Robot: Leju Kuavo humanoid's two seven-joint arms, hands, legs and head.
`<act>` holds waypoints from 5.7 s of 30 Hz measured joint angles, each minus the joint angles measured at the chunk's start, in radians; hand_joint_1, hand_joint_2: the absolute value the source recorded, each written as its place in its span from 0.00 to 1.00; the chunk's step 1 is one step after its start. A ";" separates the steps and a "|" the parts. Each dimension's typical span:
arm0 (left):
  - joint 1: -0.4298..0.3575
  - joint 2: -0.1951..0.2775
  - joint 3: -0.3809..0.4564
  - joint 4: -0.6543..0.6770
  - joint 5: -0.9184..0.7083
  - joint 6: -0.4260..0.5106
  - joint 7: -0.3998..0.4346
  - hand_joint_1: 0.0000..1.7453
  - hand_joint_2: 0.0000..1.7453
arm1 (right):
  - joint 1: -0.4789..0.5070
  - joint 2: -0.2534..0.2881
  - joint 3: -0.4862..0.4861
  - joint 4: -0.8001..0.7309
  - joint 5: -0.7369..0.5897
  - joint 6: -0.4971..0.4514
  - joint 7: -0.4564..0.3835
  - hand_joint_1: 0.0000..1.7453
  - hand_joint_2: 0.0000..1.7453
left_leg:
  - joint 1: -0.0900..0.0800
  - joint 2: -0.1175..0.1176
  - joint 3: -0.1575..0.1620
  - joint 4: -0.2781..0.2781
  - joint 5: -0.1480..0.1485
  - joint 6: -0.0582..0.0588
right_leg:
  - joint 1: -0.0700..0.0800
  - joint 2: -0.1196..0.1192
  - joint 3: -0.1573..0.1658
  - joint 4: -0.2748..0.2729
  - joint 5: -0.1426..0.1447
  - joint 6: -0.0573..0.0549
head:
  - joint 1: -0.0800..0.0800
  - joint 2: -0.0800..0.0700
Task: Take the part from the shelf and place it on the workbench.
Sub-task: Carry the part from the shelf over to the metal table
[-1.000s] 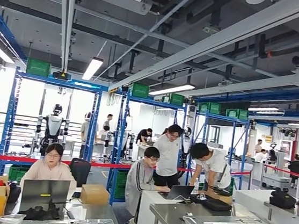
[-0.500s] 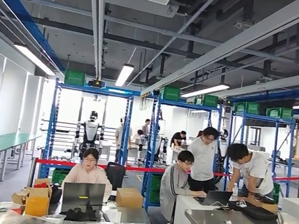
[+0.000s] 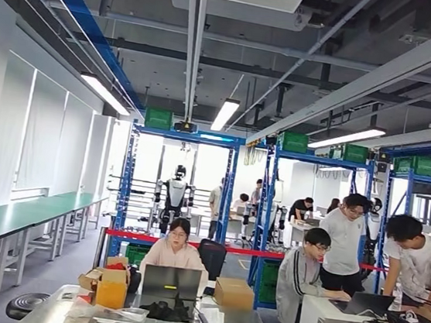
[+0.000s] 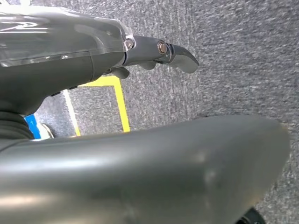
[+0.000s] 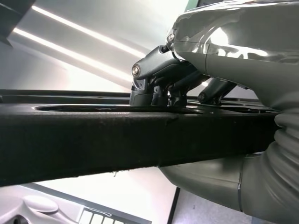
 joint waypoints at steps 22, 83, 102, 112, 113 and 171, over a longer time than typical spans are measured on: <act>-0.002 0.002 0.001 0.000 0.003 -0.008 -0.009 0.00 1.00 | 0.022 0.015 -0.020 -0.006 0.006 0.005 0.000 1.00 1.00 | 0.009 -0.025 -0.087 0.167 -0.041 -0.047 | 0.012 0.031 0.035 -0.075 0.048 -0.051 | 0.001 0.000; 0.000 0.005 0.001 0.005 -0.012 -0.010 -0.025 0.00 1.00 | 0.053 0.050 -0.051 -0.025 -0.013 0.006 -0.005 1.00 1.00 | 0.013 -0.022 -0.058 0.167 -0.083 -0.051 | 0.020 0.046 0.046 -0.088 0.054 -0.063 | -0.004 0.000; 0.004 -0.002 0.004 0.006 -0.012 -0.010 -0.030 0.00 1.00 | 0.060 0.059 -0.080 -0.005 -0.051 0.013 0.040 1.00 1.00 | 0.002 -0.022 0.084 0.003 -0.092 -0.003 | 0.040 0.036 -0.078 -0.016 0.097 -0.069 | -0.004 0.001; 0.005 0.002 0.008 0.006 -0.012 -0.008 -0.034 0.00 1.00 | 0.065 0.067 -0.081 -0.004 -0.061 0.000 0.040 1.00 1.00 | 0.006 -0.017 -0.073 0.256 -0.172 -0.036 | 0.031 0.046 0.010 -0.068 0.058 -0.078 | -0.005 0.000; 0.006 0.002 0.009 0.006 -0.012 -0.008 -0.034 0.00 1.00 | 0.067 0.067 -0.081 -0.004 -0.062 -0.001 0.040 1.00 1.00 | 0.008 -0.017 -0.072 0.222 -0.137 -0.040 | 0.029 0.047 0.022 -0.068 0.049 -0.075 | -0.005 0.000; -0.001 -0.004 0.010 0.006 -0.023 -0.009 -0.035 0.00 1.00 | 0.072 0.066 -0.100 -0.039 -0.044 -0.005 0.033 1.00 1.00 | 0.006 -0.019 0.093 0.039 -0.096 -0.030 | 0.025 0.043 -0.029 -0.056 0.085 -0.068 | -0.007 0.000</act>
